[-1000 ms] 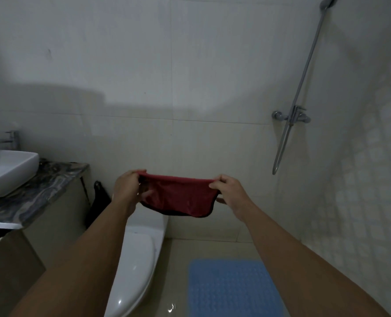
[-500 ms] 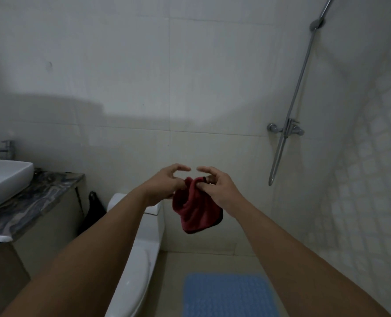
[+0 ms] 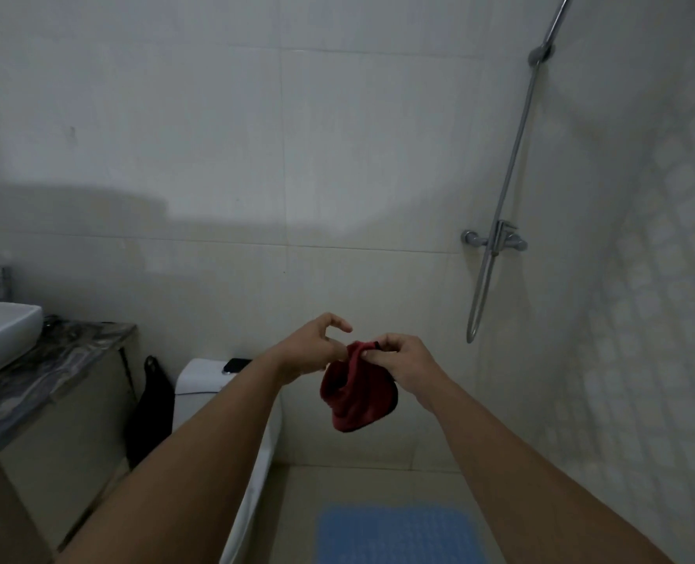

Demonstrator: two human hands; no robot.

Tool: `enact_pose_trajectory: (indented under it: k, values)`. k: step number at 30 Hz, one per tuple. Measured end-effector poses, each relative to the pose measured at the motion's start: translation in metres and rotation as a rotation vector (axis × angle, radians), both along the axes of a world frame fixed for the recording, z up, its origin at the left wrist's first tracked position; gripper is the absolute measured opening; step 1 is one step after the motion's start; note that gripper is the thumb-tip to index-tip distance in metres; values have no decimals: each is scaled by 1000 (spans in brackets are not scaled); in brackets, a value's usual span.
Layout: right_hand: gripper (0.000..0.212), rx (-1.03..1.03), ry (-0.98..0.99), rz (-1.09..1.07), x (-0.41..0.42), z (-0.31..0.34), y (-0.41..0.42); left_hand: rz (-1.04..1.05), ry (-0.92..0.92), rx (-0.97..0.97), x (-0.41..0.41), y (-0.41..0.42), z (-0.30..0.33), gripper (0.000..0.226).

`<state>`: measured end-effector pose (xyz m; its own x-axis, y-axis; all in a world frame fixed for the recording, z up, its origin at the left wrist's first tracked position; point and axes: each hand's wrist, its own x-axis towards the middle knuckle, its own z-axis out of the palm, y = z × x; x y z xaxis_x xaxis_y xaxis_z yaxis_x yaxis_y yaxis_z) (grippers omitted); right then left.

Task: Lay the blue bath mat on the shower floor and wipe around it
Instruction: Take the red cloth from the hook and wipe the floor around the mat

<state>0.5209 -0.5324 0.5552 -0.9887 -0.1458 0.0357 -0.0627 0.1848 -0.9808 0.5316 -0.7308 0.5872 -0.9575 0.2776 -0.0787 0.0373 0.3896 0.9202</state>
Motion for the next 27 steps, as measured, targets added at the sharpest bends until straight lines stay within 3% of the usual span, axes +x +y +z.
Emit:
enact_pose_trajectory:
  k: [6,9,12,15,17,19,23,27]
  values:
    - [11,-185,1,-62,-33,1,28,271,438,-73,-12,32,-26,13]
    - [13,-201,-23,-21,-52,3,42,252,518,-196,-21,47,-42,14]
    - [13,-206,-56,3,-70,-1,58,257,465,-213,-26,60,-52,17]
    - [16,-115,-59,34,-89,-15,75,238,405,-310,-32,66,-66,35]
    - [20,-8,-68,94,-97,-28,80,247,319,-324,-33,67,-72,29]
    - [26,42,-112,139,-107,-47,79,275,164,-218,-36,67,-78,22]
    - [34,-126,-449,338,-112,-82,69,441,-80,179,-31,63,-105,18]
    - [42,-167,-896,542,-104,-141,48,639,-210,302,-6,49,-163,26]
